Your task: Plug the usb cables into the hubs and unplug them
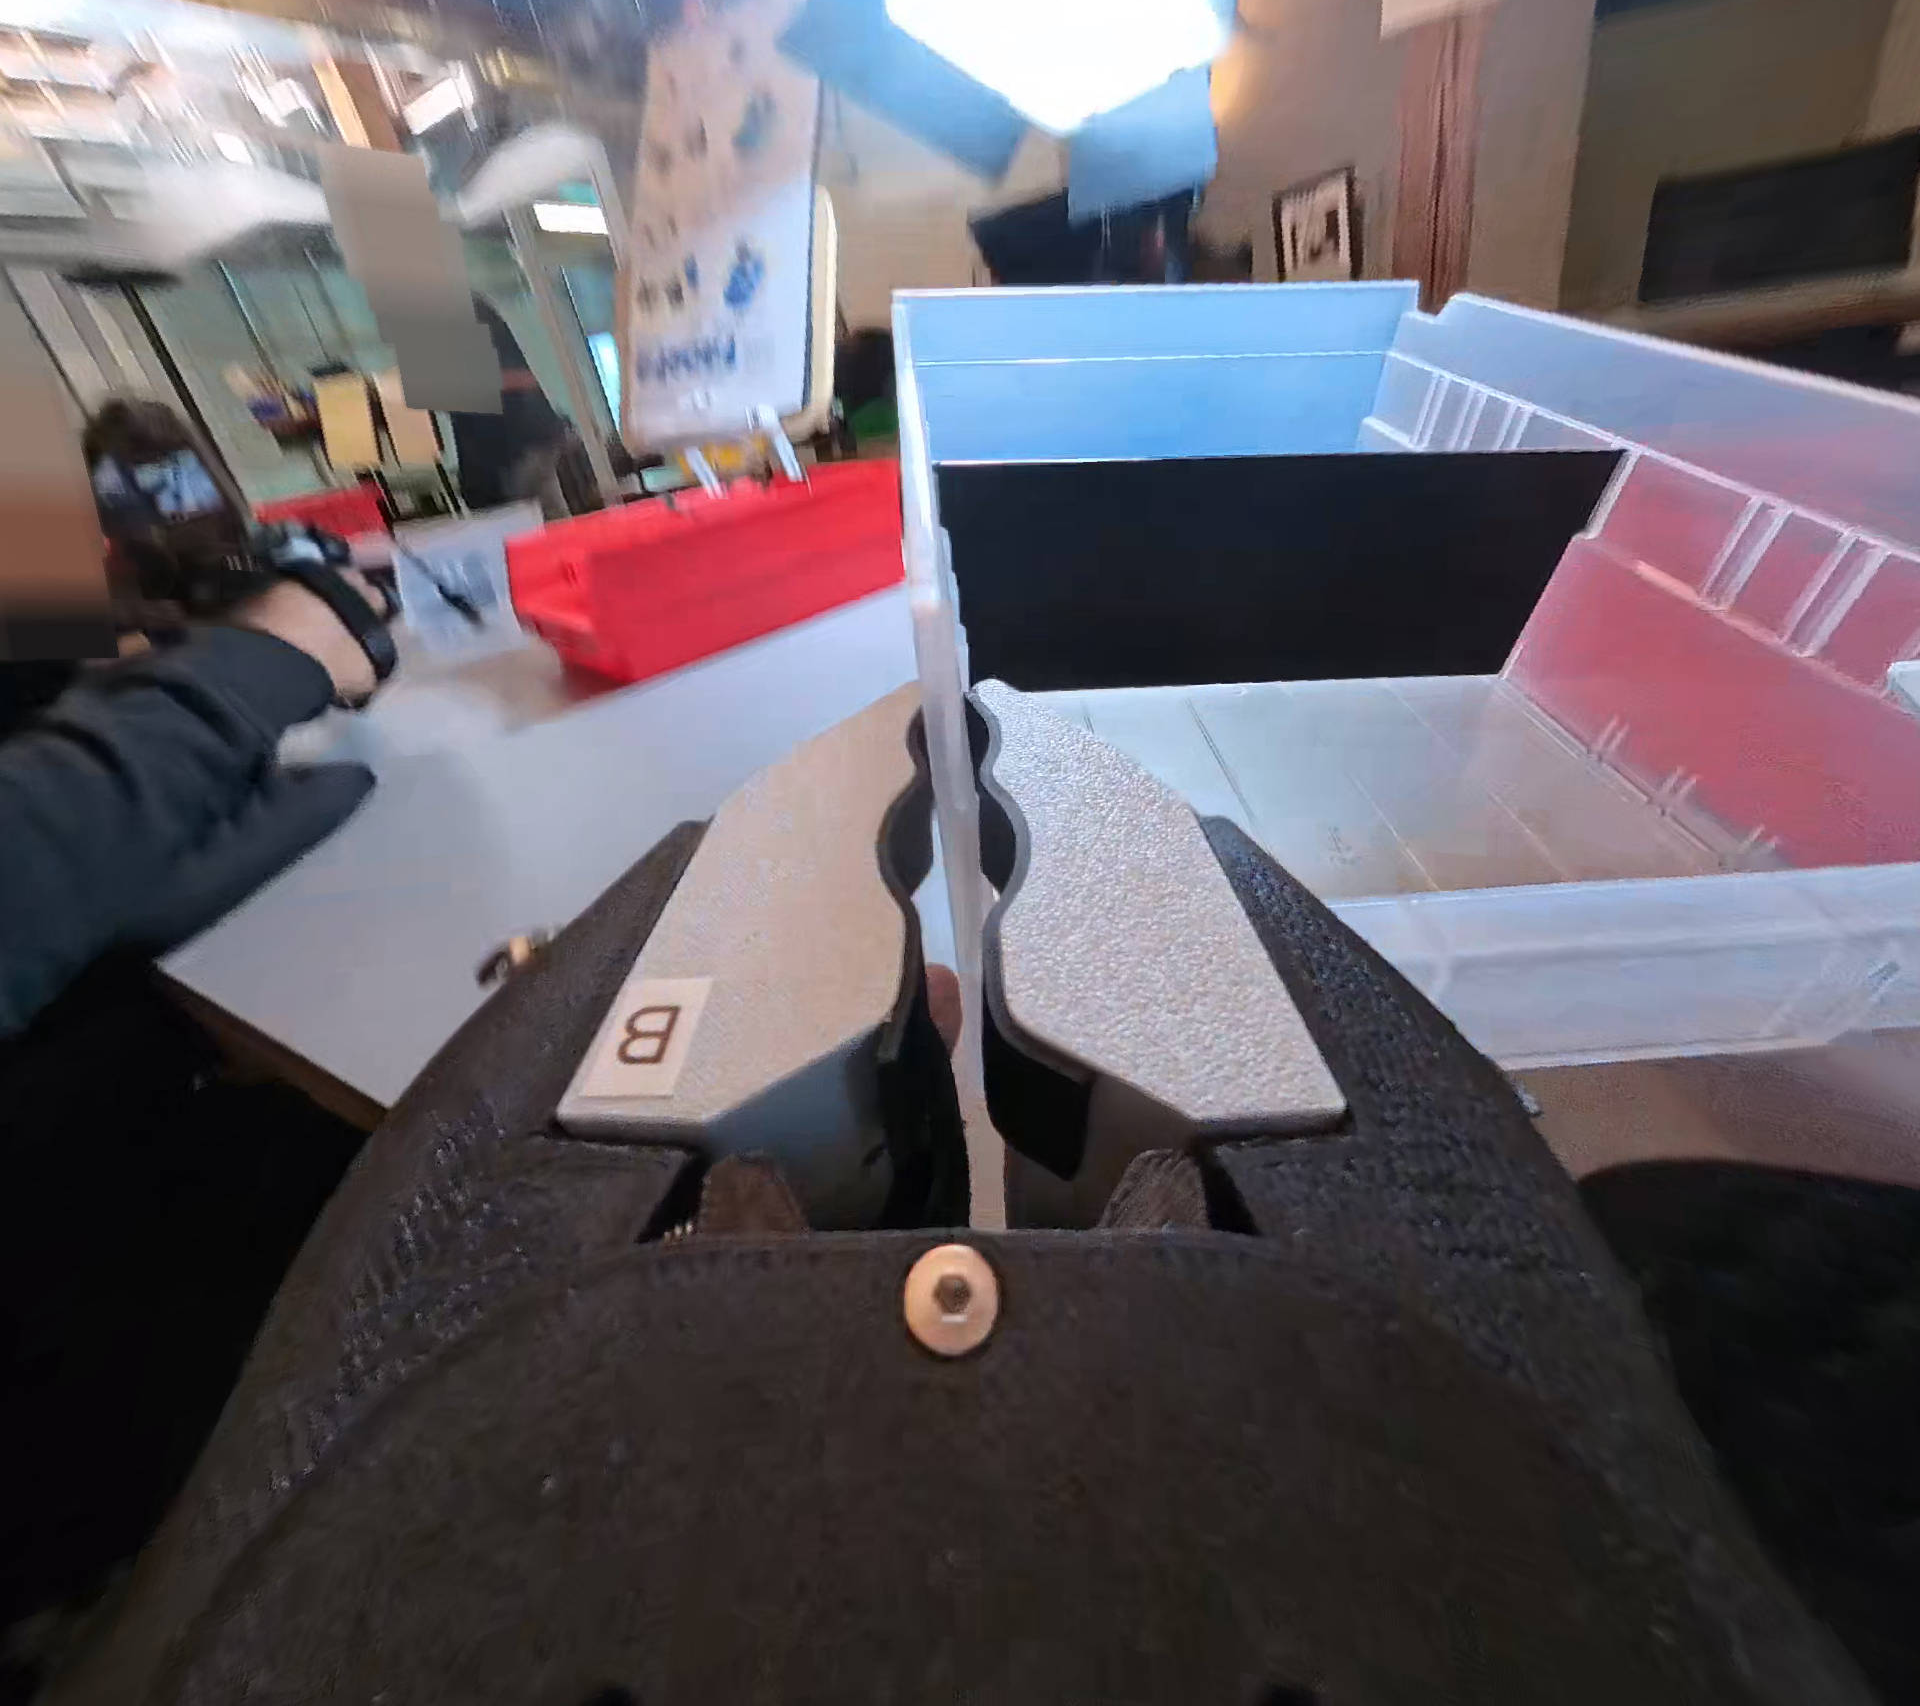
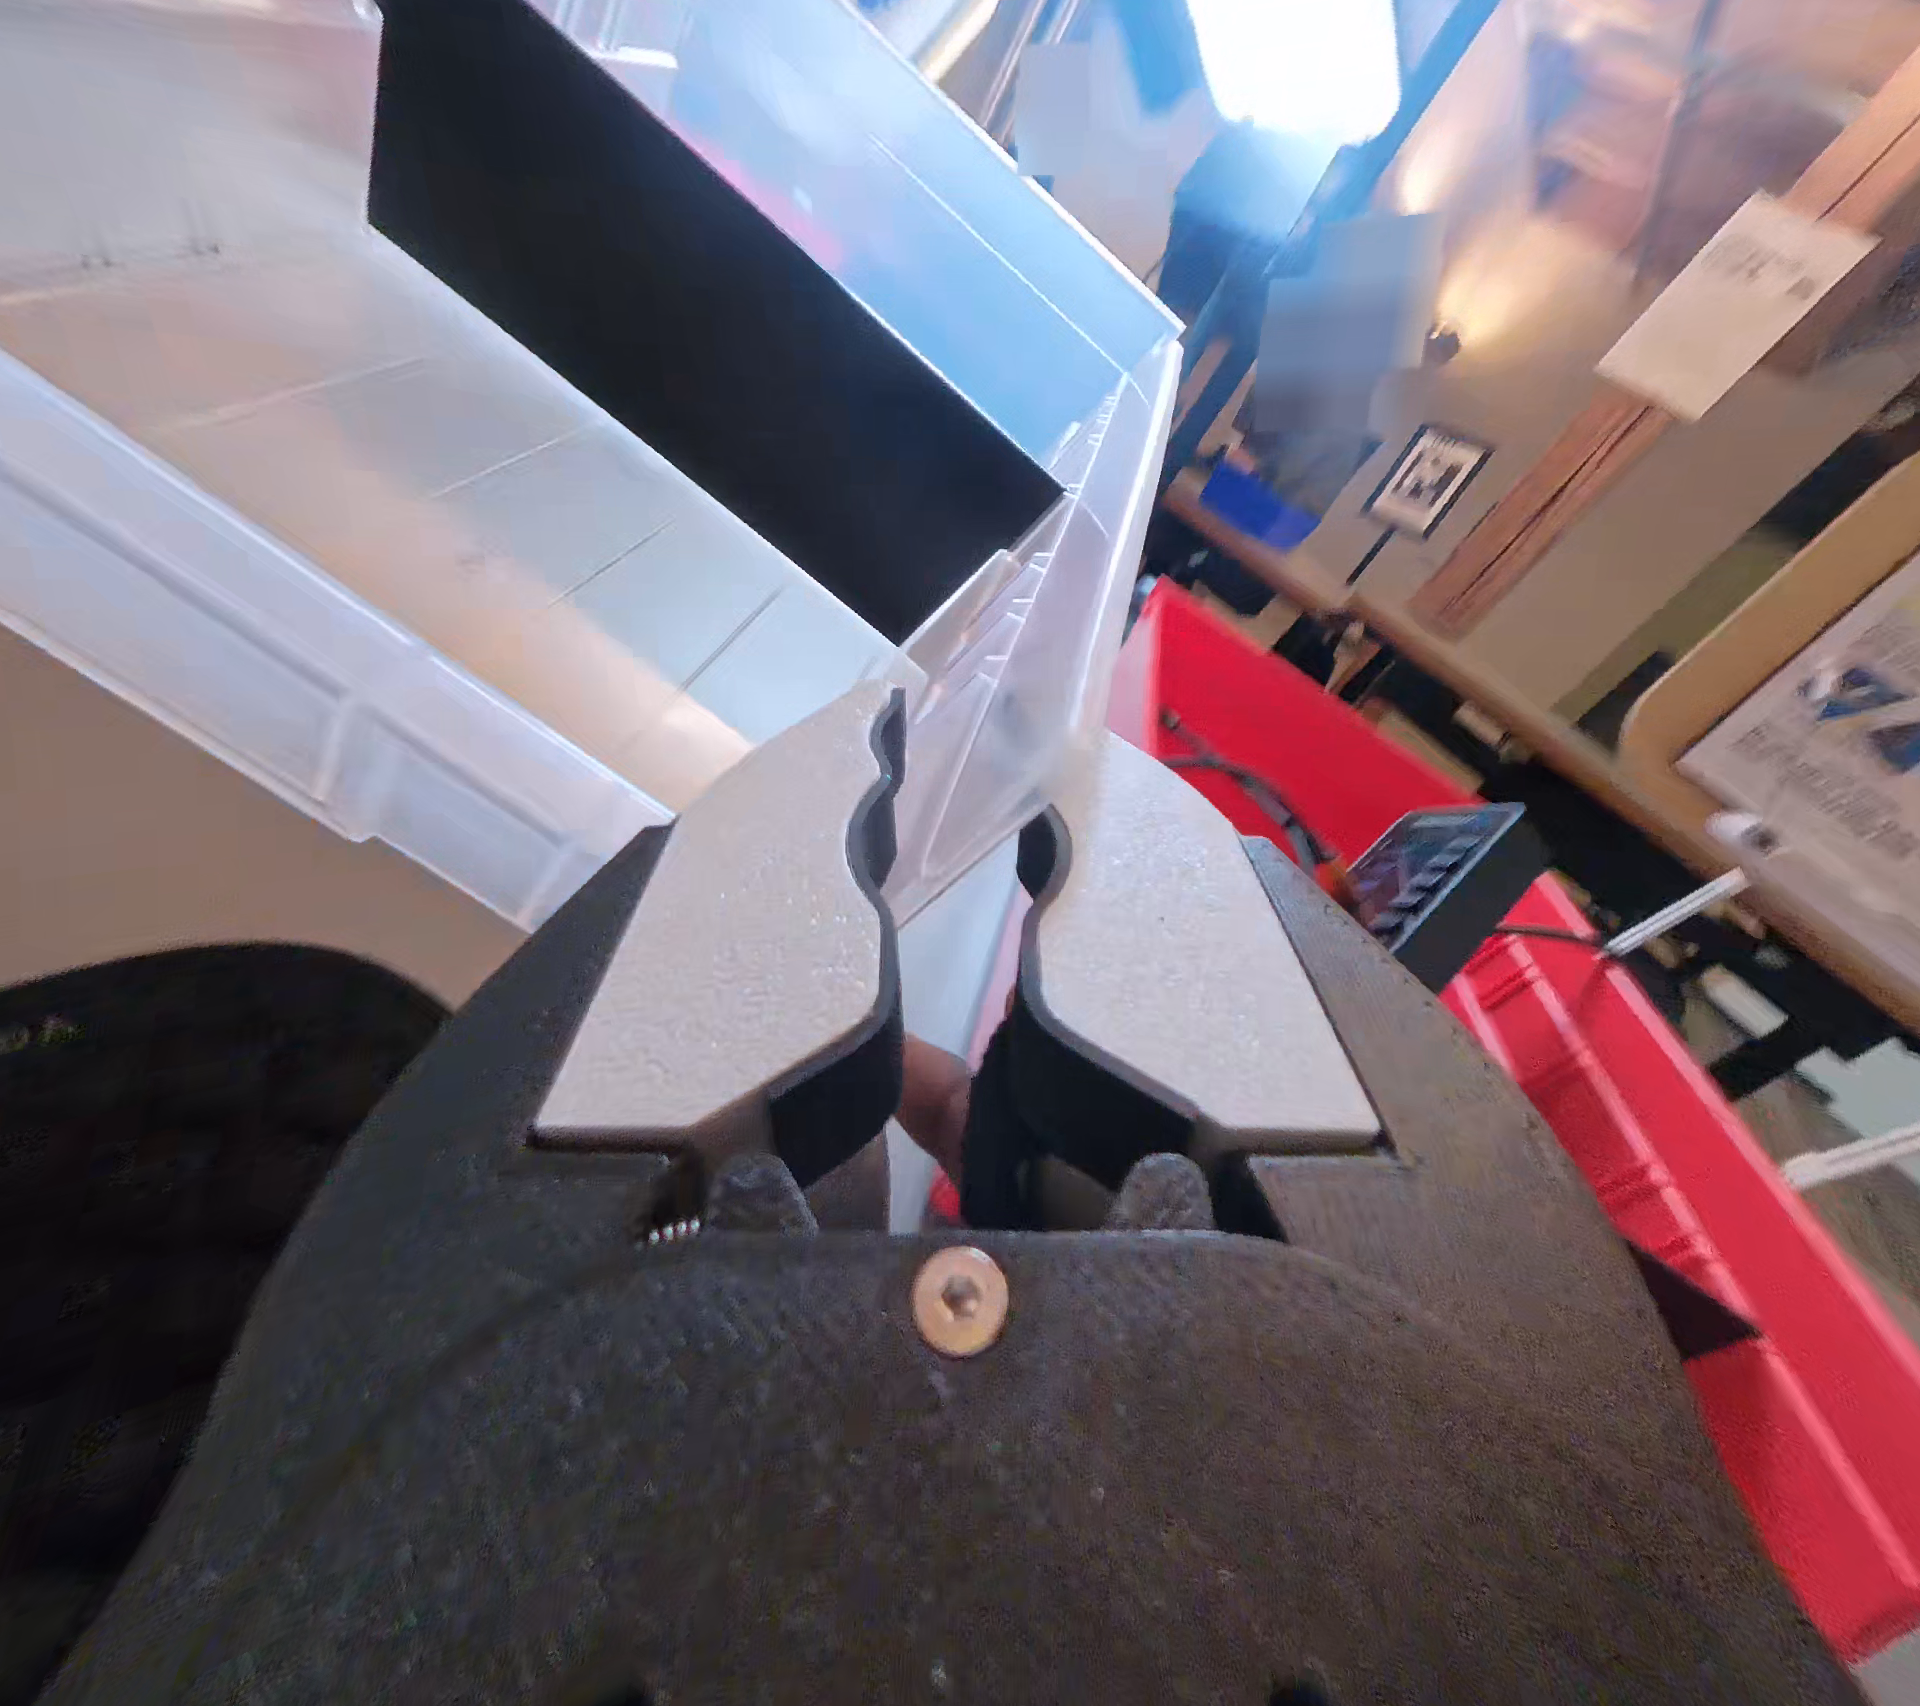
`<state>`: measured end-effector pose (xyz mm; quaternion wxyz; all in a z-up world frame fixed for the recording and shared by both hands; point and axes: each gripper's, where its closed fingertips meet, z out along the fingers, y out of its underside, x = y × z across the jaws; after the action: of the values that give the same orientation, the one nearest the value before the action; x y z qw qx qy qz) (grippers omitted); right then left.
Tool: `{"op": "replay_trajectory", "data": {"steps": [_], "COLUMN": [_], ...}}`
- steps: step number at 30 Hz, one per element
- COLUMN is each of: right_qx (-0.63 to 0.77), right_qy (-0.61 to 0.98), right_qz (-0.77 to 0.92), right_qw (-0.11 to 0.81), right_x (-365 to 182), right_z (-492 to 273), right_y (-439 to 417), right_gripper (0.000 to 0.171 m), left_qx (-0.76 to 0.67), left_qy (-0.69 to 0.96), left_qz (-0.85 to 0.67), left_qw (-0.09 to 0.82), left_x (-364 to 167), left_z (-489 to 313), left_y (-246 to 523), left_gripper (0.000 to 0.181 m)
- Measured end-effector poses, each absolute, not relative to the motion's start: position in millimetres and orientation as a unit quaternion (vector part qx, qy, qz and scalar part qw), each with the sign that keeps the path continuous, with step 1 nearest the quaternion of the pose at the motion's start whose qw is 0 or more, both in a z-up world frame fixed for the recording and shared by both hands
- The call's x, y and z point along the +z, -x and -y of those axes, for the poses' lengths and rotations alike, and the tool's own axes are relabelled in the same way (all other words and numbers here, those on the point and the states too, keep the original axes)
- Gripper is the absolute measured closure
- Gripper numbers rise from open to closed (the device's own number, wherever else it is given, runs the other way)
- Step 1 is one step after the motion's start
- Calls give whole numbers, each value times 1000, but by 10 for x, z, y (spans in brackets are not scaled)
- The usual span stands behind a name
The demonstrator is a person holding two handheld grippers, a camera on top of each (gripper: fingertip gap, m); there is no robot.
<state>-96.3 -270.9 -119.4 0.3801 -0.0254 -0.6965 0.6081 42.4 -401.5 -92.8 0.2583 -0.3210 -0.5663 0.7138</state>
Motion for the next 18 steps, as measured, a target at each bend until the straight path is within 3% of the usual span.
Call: {"op": "replay_trajectory", "data": {"steps": [9,18], "right_qx": [698,603], "right_qy": [-3,86], "right_qz": [507,511], "right_qw": [506,606], "right_x": [-108,-57], "right_z": [1628,-180], "right_y": [757,1302], "right_gripper": [153,154], "left_qx": [815,733], "left_qy": [236,310], "left_qz": [363,320], "left_qw": [385,514], "left_x": [-28,14], "left_z": [3050,1519], "left_y": [-492,484], "left_gripper": [178,174]}}
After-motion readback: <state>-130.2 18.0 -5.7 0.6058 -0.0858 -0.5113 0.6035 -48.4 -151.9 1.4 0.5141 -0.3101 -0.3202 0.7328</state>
